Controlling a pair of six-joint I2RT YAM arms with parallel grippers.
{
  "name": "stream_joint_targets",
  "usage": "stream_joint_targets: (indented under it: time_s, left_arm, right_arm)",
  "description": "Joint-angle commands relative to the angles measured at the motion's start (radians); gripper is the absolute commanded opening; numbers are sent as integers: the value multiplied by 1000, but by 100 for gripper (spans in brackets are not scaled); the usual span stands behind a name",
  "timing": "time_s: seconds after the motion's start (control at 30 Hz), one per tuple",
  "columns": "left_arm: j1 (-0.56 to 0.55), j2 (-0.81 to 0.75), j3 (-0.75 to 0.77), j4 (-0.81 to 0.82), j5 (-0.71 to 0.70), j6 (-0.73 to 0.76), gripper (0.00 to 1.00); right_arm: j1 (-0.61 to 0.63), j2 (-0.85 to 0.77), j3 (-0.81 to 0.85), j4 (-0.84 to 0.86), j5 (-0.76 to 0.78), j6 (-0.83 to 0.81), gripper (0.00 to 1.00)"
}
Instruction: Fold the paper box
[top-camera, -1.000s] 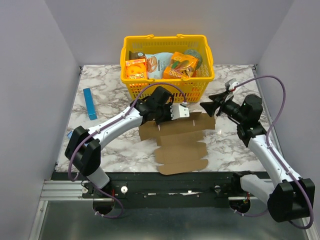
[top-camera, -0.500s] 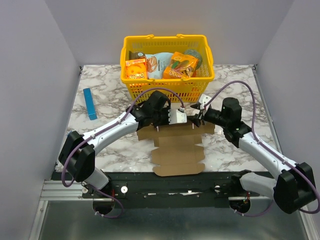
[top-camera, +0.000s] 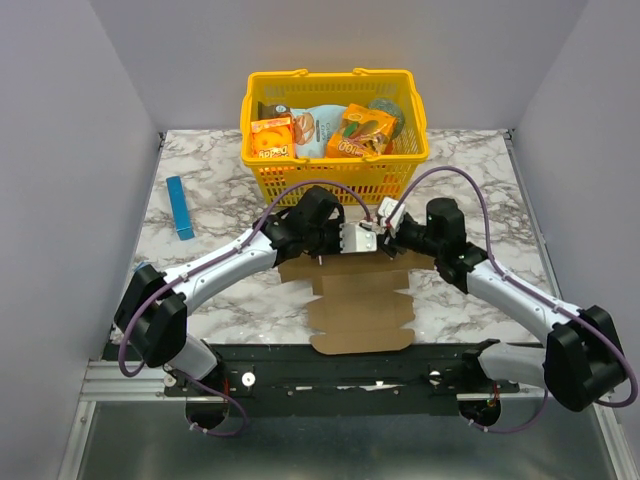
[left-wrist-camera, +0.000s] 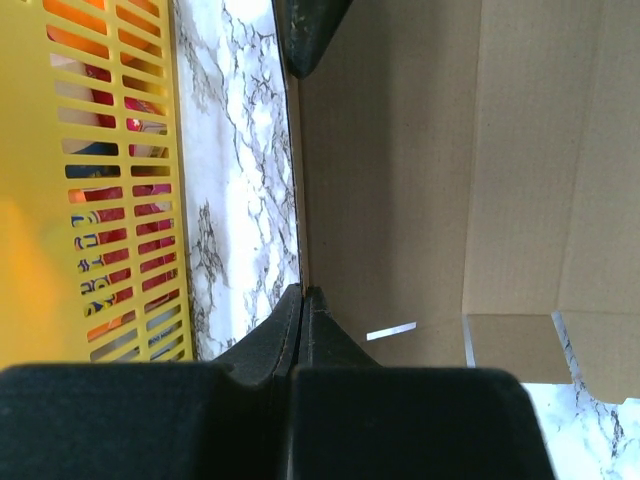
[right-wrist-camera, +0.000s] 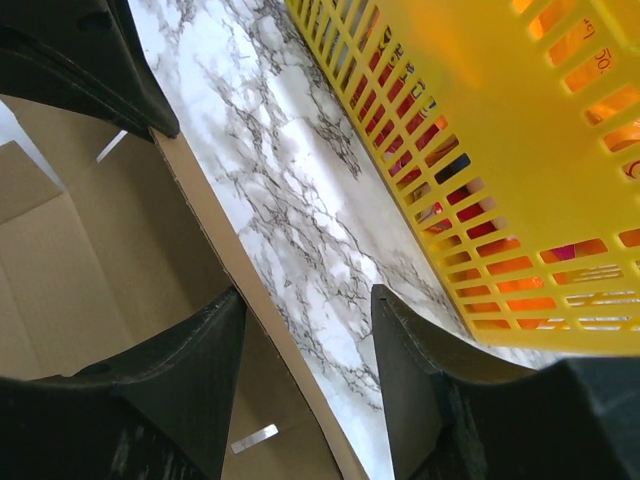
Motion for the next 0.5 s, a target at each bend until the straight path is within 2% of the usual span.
stream_joint_targets:
  time_s: [0.0, 0.4, 0.47]
  left_arm:
    - [-13, -32, -15, 33, -1, 10, 0]
    - [-14, -47, -72, 142, -81, -6, 0]
    - [-14, -49, -72, 158, -89, -23, 0]
  right_arm:
    - [8, 23, 1, -4, 34, -34, 56]
    - [37, 53, -9, -2, 66, -39, 25]
    - [45, 61, -11, 1, 80, -37, 16]
